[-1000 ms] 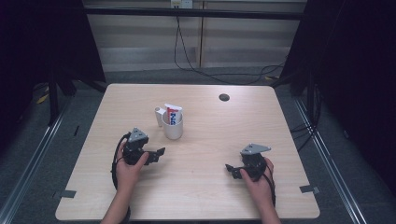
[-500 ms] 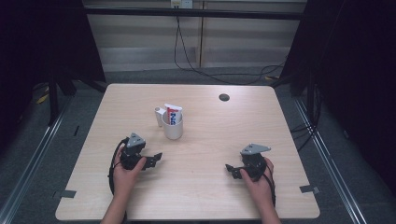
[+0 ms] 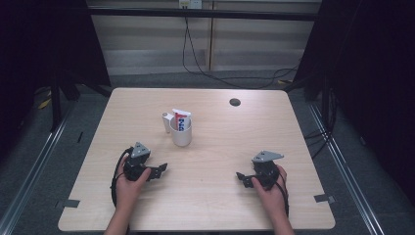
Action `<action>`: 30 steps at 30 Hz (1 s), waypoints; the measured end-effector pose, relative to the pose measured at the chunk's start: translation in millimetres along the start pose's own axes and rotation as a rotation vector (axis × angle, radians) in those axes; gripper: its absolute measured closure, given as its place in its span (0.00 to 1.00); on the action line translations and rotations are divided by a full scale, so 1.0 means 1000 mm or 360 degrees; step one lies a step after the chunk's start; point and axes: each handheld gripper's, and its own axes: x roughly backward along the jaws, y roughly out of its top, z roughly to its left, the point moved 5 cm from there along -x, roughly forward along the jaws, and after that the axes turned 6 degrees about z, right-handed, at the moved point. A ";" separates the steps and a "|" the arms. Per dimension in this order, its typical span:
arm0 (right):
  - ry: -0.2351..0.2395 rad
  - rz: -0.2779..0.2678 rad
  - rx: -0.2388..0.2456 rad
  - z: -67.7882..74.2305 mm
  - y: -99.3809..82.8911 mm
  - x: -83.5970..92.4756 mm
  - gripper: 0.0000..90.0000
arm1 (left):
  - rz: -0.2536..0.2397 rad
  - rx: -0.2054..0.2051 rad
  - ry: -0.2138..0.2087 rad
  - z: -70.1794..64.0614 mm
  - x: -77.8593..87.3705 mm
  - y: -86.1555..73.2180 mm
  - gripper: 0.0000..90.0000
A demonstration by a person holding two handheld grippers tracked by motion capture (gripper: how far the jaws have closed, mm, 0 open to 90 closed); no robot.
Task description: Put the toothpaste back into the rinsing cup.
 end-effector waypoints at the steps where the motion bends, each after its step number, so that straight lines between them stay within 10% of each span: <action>1: 0.0000 0.0000 0.0000 0.000 0.000 0.000 0.19 | 0.0000 0.0000 0.0000 0.000 0.000 0.000 0.18; 30: -0.0001 0.0003 -0.0006 0.000 0.000 0.000 0.19 | 0.0098 -0.0065 0.0029 0.001 0.002 -0.007 0.18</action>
